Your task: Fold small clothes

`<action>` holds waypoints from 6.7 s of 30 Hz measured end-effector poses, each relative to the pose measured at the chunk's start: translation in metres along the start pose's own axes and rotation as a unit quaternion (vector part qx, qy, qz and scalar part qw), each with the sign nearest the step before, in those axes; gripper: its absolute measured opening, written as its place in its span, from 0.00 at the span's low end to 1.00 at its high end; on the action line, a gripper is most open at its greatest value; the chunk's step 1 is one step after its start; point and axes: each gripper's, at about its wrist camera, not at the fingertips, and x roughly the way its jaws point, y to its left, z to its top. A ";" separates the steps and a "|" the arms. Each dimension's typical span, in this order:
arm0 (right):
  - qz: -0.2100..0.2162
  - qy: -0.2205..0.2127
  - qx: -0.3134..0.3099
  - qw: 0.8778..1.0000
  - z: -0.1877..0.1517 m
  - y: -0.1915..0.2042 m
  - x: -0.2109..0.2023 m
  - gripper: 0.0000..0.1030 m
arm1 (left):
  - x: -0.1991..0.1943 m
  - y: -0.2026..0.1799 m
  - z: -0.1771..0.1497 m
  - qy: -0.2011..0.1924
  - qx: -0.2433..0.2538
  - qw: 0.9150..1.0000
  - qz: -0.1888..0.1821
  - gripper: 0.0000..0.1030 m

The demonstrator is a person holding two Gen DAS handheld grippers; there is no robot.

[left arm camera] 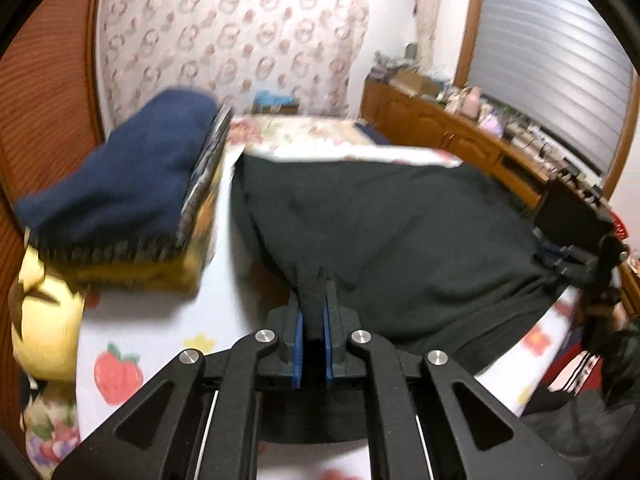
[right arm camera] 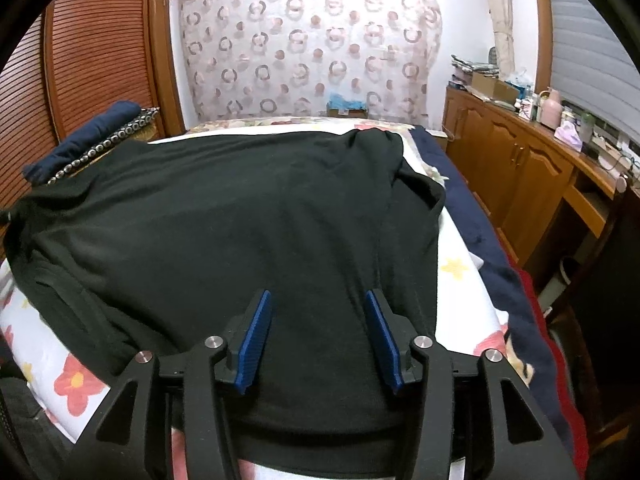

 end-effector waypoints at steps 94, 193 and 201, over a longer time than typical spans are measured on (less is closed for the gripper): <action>0.011 0.010 -0.073 0.997 0.072 0.004 -0.025 0.48 | 0.026 -0.092 0.048 -0.042 0.063 0.996 -0.050 0.63; 0.017 0.132 -0.088 0.987 0.026 0.001 -0.020 0.07 | 0.082 -0.167 -0.008 0.077 0.108 0.984 -0.116 0.63; -0.018 0.152 -0.095 0.984 0.027 0.006 -0.040 0.07 | 0.074 -0.173 -0.006 0.070 0.118 0.983 -0.121 0.63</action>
